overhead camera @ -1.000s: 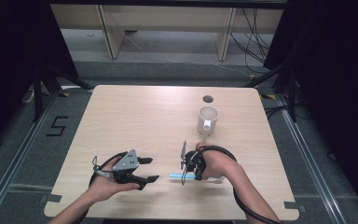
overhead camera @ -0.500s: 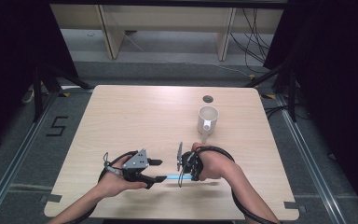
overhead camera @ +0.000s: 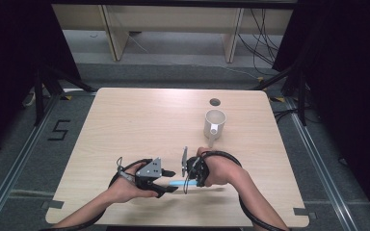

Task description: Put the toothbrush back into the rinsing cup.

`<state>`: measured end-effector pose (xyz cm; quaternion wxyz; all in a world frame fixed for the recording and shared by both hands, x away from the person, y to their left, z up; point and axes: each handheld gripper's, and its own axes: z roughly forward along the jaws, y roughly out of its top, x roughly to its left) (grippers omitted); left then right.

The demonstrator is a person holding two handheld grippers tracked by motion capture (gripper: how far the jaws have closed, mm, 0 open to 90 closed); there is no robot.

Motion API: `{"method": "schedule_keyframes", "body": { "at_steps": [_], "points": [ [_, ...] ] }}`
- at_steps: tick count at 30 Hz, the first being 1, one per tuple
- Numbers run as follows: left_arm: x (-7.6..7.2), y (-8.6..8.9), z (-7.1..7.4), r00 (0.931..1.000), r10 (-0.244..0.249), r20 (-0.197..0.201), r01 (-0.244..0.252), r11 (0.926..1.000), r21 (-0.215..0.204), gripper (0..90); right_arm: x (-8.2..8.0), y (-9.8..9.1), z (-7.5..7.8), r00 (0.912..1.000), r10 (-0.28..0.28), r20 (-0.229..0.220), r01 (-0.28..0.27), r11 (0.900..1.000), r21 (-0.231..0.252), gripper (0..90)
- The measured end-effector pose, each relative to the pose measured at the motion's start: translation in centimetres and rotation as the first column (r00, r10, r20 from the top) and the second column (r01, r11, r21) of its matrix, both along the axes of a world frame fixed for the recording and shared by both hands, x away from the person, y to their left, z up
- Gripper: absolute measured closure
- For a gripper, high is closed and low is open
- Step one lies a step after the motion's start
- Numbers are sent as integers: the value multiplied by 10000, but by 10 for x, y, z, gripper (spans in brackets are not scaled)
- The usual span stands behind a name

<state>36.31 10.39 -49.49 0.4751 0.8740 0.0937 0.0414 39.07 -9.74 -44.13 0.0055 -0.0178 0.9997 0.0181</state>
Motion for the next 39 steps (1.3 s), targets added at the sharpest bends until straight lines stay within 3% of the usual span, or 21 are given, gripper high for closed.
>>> {"method": "schedule_keyframes", "body": {
  "at_steps": [1, 11, 13, 14, 17, 18, 24, 25, 29, 30, 31, 34, 39],
  "points": [
    [1, 0, 0, 10000, -52, -2, 52, 9999, 112, 488, -4, 1, 1, 9991, -426, -75, 426, 9991, -76, 791],
    [3, -4, -5, 9973, -329, -657, 333, 9994, 41, 613, -2, 5, 2, 10000, 69, 17, -69, 10000, 39, 791],
    [3, -5, -4, 9969, -399, -675, 402, 9992, 32, 621, -2, 5, 2, 10000, 73, -23, -73, 10000, 62, 791],
    [3, -5, -4, 9964, -409, -738, 408, 9992, -23, 633, -4, 6, 2, 9998, -195, -98, 196, 9998, 101, 791],
    [4, -6, -5, 9965, -545, -627, 567, 9978, 344, 657, -4, 8, 2, 9999, 88, -72, -88, 9999, 62, 791],
    [3, -7, -6, 9950, -535, -844, 555, 9982, 218, 666, -5, 9, 3, 9999, 132, -68, -131, 9999, 31, 791],
    [5, -8, -7, 9956, -586, -731, 620, 9970, 463, 724, -6, 11, 5, 9998, 198, -89, -198, 9998, 45, 791],
    [4, -8, -7, 9955, -545, -775, 576, 9976, 388, 743, -4, 13, 5, 9986, 522, -78, -521, 9986, 95, 791],
    [3, -8, -8, 9948, -611, -811, 654, 9966, 506, 762, -6, 12, 5, 9991, 434, -1, -434, 9990, 55, 791],
    [3, -9, -8, 9948, -617, -805, 661, 9964, 530, 766, -5, 13, 4, 9968, 794, 35, -794, 9968, 130, 791],
    [3, -9, -8, 9945, -637, -836, 684, 9962, 541, 768, -5, 13, 4, 9966, 818, 57, -819, 9965, 174, 792],
    [3, -10, -7, 9951, -576, -807, 628, 9960, 632, 773, -8, 13, 6, 9993, 378, -1, -378, 9993, 5, 791],
    [2, -10, -5, 9927, -720, -963, 782, 9950, 621, 777, -8, 14, 8, 9992, 374, -102, -374, 9993, -83, 791]
  ]
}}
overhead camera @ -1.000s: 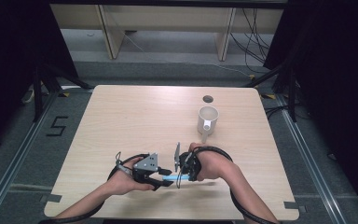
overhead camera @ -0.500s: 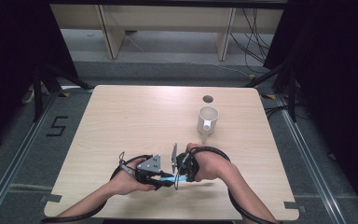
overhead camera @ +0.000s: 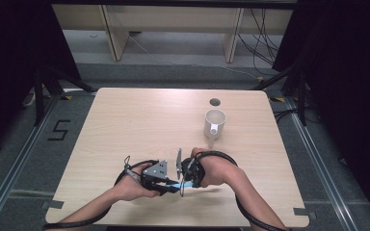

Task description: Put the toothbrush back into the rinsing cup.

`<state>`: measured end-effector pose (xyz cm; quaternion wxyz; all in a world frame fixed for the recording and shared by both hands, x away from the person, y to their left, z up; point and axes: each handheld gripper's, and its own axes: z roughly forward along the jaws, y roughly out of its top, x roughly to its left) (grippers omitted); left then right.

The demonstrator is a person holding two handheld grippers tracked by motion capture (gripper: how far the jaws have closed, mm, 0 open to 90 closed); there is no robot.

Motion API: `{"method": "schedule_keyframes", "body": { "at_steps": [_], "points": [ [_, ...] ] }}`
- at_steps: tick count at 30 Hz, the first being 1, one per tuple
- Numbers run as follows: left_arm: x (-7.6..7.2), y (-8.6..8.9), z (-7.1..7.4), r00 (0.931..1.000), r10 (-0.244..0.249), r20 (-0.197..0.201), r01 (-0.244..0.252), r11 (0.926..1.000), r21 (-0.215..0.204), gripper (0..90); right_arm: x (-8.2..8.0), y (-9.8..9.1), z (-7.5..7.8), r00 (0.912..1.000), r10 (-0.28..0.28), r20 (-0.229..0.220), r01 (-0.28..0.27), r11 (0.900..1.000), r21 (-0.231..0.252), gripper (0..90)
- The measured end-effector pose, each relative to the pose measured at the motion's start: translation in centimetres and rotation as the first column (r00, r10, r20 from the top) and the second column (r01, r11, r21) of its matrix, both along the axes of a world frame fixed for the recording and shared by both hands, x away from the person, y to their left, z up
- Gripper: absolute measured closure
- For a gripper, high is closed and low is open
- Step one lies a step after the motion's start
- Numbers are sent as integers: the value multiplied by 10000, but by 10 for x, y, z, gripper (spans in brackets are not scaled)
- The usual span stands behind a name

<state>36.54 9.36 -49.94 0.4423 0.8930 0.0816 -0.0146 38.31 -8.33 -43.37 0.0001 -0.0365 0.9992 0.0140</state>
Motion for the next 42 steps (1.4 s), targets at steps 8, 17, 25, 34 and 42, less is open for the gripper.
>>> {"method": "schedule_keyframes", "body": {
  "at_steps": [8, 17, 25, 34, 42],
  "points": [
    [1, 1, 4, 9999, -3, 155, 2, 10000, 65, 779, 2, 1, 0, 9993, 363, 72, -364, 9992, 159, 789],
    [0, 2, 5, 9997, 167, 173, -167, 9999, -34, 780, 1, 1, 4, 9999, -42, 163, 41, 10000, 41, 781],
    [0, 2, 8, 9993, 250, 278, -244, 9995, -218, 781, 0, -2, 8, 9984, -520, 209, 513, 9982, 300, 746],
    [2, 9, 7, 9976, 582, 362, -571, 9979, -310, 781, -3, -22, 26, 9796, -1842, 800, 1632, 9624, 2171, 595],
    [0, 17, 8, 9922, 1106, 582, -1067, 9921, -666, 781, -19, -55, 32, 9452, -3188, 703, 2631, 8714, 4141, 562]
  ]
}}
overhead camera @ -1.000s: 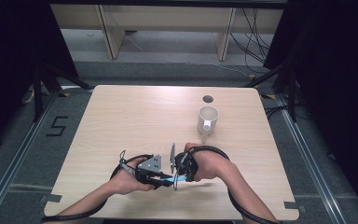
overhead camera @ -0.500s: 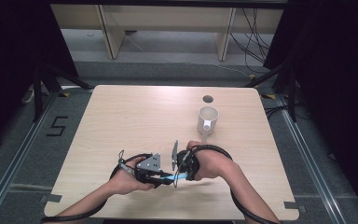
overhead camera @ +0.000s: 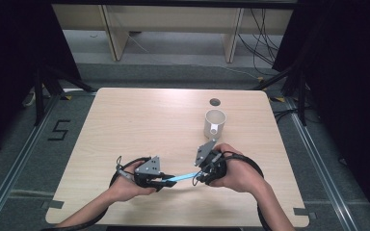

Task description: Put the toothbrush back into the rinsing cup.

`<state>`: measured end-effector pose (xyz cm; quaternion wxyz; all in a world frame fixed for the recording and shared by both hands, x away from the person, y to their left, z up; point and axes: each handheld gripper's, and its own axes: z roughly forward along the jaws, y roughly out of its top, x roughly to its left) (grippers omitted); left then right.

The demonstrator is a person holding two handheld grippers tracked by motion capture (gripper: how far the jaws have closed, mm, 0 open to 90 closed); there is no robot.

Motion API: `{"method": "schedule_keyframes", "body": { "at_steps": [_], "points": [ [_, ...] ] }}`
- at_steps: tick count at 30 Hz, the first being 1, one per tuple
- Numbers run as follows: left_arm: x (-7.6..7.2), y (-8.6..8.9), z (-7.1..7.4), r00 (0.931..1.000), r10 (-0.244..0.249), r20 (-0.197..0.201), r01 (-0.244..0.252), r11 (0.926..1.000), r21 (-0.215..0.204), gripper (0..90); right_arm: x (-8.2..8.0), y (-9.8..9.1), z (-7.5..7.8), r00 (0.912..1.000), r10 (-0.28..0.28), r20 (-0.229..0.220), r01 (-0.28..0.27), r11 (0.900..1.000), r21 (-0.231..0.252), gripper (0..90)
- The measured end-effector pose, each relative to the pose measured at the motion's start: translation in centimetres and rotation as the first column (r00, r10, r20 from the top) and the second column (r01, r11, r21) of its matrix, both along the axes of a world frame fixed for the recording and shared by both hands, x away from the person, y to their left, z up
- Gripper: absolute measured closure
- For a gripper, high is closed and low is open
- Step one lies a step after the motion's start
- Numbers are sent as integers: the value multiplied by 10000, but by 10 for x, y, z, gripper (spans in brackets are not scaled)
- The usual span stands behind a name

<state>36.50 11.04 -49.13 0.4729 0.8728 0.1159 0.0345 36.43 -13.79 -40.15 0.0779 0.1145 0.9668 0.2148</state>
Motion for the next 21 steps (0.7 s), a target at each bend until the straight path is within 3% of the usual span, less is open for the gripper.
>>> {"method": "schedule_keyframes", "body": {
  "at_steps": [1, 2, 5, 8, 9, 10, 11, 13, 14, 15, 18, 19, 20, 21],
  "points": [
    [-1, 1, 1, 10000, 25, 7, -25, 10000, -80, 781, -5, -5, 1, 9994, -316, 139, 307, 9979, 563, 552],
    [-1, 1, 1, 10000, 25, 7, -25, 10000, -80, 781, -5, -5, 1, 9994, -316, 139, 307, 9979, 563, 552],
    [-1, 5, 1, 9998, 136, 150, -133, 9998, -169, 781, -12, -13, 1, 9950, -979, 173, 941, 9839, 1521, 540],
    [-2, 9, 1, 9990, 326, 291, -318, 9990, -304, 781, -22, -22, -2, 9863, -1648, 121, 1578, 9611, 2269, 542],
    [-1, 10, 1, 9993, 301, 230, -291, 9987, -422, 781, -28, -28, -6, 9802, -1973, 173, 1847, 9419, 2805, 545],
    [-1, 11, 2, 9988, 397, 299, -385, 9986, -374, 781, -28, -28, -6, 9802, -1973, 173, 1847, 9419, 2805, 545],
    [-1, 13, 3, 9981, 522, 330, -503, 9972, -553, 781, -34, -32, -10, 9748, -2229, -3, 2119, 9263, 3114, 545],
    [-1, 14, 4, 9975, 597, 380, -576, 9968, -549, 781, -37, -35, -12, 9738, -2274, -3, 2156, 9230, 3187, 544],
    [-1, 14, 4, 9971, 677, 355, -649, 9952, -731, 781, -43, -37, -19, 9655, -2578, -362, 2542, 9036, 3448, 545],
    [-1, 15, 4, 9967, 731, 352, -702, 9945, -778, 781, -43, -37, -19, 9655, -2578, -362, 2542, 9036, 3448, 545],
    [-1, 15, 5, 9958, 846, 361, -806, 9915, -1021, 781, -44, -40, -29, 9584, -2812, -495, 2797, 8895, 3615, 546],
    [-1, 16, 5, 9945, 958, 433, -910, 9906, -1021, 781, -44, -40, -32, 9560, -2888, -523, 2872, 8837, 3695, 546],
    [-1, 16, 5, 9938, 1021, 440, -968, 9894, -1085, 781, -43, -38, -38, 9487, -3081, -716, 3105, 8638, 3967, 545],
    [-1, 16, 5, 9933, 1064, 447, -1009, 9886, -1117, 781, -43, -38, -38, 9487, -3081, -716, 3105, 8638, 3967, 545]
  ]
}}
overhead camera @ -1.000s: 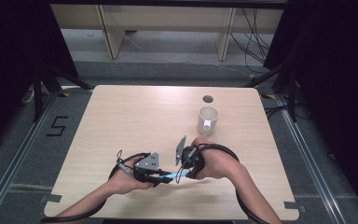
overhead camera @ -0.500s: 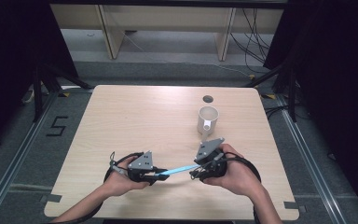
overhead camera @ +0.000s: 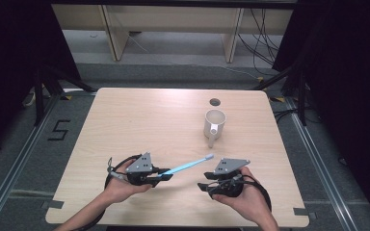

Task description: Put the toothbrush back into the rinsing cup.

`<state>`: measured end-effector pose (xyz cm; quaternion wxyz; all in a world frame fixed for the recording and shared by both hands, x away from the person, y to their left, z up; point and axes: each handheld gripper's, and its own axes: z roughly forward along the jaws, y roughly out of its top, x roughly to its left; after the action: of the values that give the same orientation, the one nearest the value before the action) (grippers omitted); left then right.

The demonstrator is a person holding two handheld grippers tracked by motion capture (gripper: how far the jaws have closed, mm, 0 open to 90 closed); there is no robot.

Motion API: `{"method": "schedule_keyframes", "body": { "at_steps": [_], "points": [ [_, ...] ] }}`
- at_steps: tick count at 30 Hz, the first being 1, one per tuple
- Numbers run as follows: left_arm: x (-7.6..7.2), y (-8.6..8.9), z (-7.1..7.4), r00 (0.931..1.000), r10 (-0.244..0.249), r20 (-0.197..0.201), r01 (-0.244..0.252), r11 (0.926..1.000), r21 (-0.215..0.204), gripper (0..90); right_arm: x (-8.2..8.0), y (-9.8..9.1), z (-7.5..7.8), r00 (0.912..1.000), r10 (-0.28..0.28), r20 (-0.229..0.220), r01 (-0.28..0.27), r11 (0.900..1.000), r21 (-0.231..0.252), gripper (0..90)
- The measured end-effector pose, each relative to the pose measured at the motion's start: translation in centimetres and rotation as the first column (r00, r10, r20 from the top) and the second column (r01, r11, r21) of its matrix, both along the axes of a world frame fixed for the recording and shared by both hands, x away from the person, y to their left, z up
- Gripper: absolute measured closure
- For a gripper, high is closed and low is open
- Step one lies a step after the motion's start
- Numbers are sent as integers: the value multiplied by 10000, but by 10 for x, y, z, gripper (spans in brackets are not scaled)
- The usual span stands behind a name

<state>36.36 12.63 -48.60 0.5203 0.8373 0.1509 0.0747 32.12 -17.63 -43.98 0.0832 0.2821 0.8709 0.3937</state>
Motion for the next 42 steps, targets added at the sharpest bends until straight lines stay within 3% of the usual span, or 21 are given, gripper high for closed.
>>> {"method": "schedule_keyframes", "body": {
  "at_steps": [4, 8, 10, 12, 14, 15, 16, 18, 20, 22, 23, 24, 25, 26, 30, 32, 34, 37, 38, 39, 42],
  "points": [
    [0, 3, 0, 9998, 204, 50, -202, 9992, -352, 781, 4, 5, -10, 9993, -291, 224, 280, 9984, 489, 544],
    [1, 7, 2, 9991, 406, 135, -401, 9985, -369, 781, 6, 6, -15, 9958, -871, 270, 831, 9890, 1226, 541],
    [1, 8, 2, 9989, 444, 173, -435, 9980, -468, 781, 8, 6, -16, 9929, -1154, 299, 1092, 9808, 1613, 541],
    [1, 7, 2, 9990, 394, 195, -381, 9974, -617, 781, 10, 7, -17, 9892, -1465, -22, 1431, 9630, 2282, 534],
    [1, 7, 2, 9986, 482, 199, -471, 9974, -540, 781, 12, 7, -18, 9873, -1589, 57, 1529, 9587, 2399, 532],
    [1, 7, 2, 9985, 499, 228, -486, 9973, -548, 781, 13, 8, -19, 9878, -1549, -161, 1535, 9517, 2659, 532],
    [1, 6, 2, 9984, 524, 216, -511, 9970, -586, 781, 16, 10, -20, 9859, -1671, -55, 1616, 9442, 2869, 532],
    [1, 6, 2, 9983, 538, 226, -524, 9969, -595, 781, 16, 10, -20, 9841, -1743, -334, 1763, 9381, 2981, 531],
    [1, 5, 2, 9982, 555, 220, -540, 9966, -625, 780, 20, 12, -21, 9854, -1688, -221, 1669, 9322, 3212, 530],
    [1, 5, 2, 9980, 586, 239, -570, 9962, -653, 781, 21, 12, -21, 9815, -1867, -433, 1903, 9220, 3372, 530],
    [1, 5, 2, 9980, 593, 237, -576, 9962, -655, 780, 24, 13, -22, 9788, -2010, -387, 2013, 9117, 3580, 529],
    [1, 5, 2, 9979, 602, 242, -584, 9960, -679, 780, 24, 13, -22, 9788, -2010, -387, 2013, 9117, 3580, 529],
    [1, 4, 2, 9978, 617, 258, -597, 9958, -696, 781, 25, 13, -23, 9769, -2062, -563, 2120, 9011, 3782, 526],
    [1, 4, 2, 9978, 618, 255, -599, 9958, -696, 781, 28, 14, -24, 9785, -2019, -433, 2022, 8944, 3989, 520],
    [0, 3, 2, 9976, 636, 272, -614, 9954, -739, 780, 28, 14, -23, 9733, -2223, -563, 2256, 8847, 4080, 517],
    [1, 3, 2, 9976, 615, 302, -592, 9956, -725, 781, 31, 15, -25, 9744, -2129, -720, 2226, 8693, 4414, 516],
    [0, 3, 2, 9974, 659, 301, -634, 9950, -775, 781, 31, 15, -24, 9720, -2200, -826, 2340, 8740, 4260, 516],
    [1, 2, 2, 9971, 674, 340, -642, 9942, -859, 780, 34, 17, -26, 9722, -2216, -761, 2314, 8569, 4607, 516],
    [2, 1, 1, 9975, 633, 321, -601, 9937, -948, 780, 34, 18, -26, 9680, -2278, -1054, 2504, 8475, 4679, 516],
    [1, 2, 1, 9966, 740, 359, -709, 9942, -806, 780, 36, 18, -26, 9664, -2390, -941, 2546, 8420, 4757, 516],
    [0, 0, 0, 9964, 788, 321, -754, 9926, -954, 780, 37, 18, -26, 9631, -2495, -1014, 2670, 8358, 4796, 516]
  ]
}}
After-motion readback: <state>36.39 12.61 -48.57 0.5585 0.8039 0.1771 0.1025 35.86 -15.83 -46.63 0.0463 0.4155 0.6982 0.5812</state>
